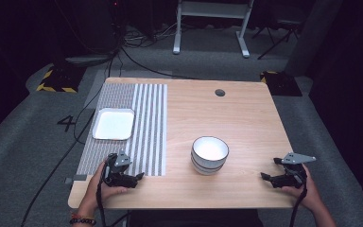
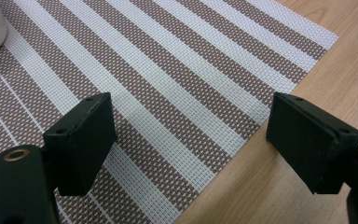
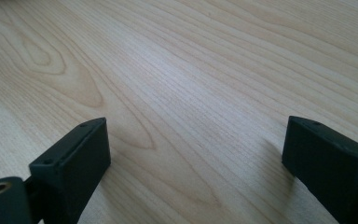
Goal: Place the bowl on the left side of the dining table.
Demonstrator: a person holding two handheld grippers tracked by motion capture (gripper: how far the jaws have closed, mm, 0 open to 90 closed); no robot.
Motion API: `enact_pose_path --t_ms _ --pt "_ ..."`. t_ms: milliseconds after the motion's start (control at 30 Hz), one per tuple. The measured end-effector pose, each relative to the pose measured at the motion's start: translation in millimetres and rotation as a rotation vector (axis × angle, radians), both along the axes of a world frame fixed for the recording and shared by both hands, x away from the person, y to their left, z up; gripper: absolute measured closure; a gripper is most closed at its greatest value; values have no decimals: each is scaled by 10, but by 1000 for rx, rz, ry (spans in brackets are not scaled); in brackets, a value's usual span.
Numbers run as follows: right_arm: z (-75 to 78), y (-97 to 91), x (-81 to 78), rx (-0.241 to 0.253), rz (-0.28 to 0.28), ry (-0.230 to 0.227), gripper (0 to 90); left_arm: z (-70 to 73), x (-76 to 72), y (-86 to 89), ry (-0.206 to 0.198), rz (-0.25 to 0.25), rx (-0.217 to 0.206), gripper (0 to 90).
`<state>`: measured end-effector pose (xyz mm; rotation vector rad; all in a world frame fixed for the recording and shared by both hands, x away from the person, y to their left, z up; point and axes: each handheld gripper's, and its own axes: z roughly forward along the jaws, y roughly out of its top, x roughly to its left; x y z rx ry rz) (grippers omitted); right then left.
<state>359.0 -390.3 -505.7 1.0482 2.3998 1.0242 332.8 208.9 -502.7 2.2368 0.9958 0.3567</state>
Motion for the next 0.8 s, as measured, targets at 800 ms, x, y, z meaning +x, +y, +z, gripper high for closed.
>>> enact_pose_path --t_ms 800 --pt "0 0 0 0 0 0 78 188 -67 -174 -25 -55 16 159"
